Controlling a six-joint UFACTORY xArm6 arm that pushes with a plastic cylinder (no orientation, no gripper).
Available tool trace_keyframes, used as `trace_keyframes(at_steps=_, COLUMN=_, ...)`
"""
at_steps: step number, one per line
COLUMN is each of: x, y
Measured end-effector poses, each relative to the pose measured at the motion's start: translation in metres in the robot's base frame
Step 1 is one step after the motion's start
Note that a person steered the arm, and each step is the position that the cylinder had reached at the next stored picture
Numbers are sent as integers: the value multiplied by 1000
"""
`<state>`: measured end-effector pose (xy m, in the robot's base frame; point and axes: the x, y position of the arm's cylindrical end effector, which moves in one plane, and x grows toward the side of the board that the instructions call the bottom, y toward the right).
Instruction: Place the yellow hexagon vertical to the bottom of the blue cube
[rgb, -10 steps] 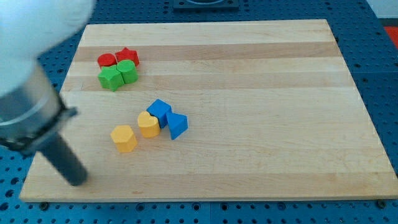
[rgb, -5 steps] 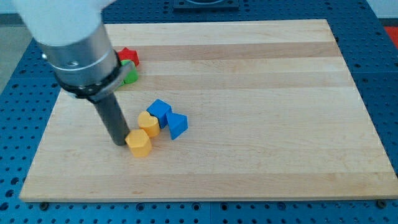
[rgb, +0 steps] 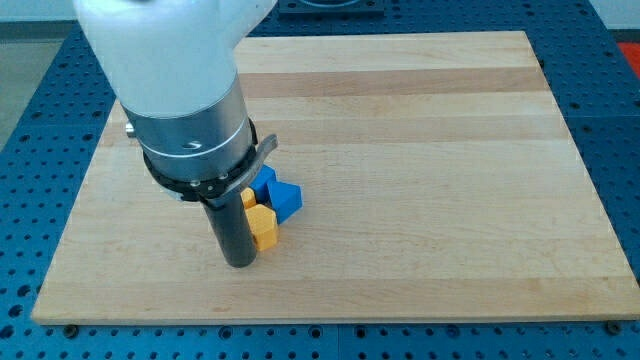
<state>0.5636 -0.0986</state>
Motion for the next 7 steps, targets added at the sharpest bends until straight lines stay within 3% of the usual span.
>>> trace_keyframes(at_steps=2, x=25, y=17)
trace_keyframes(at_steps=7, x=2, y=19)
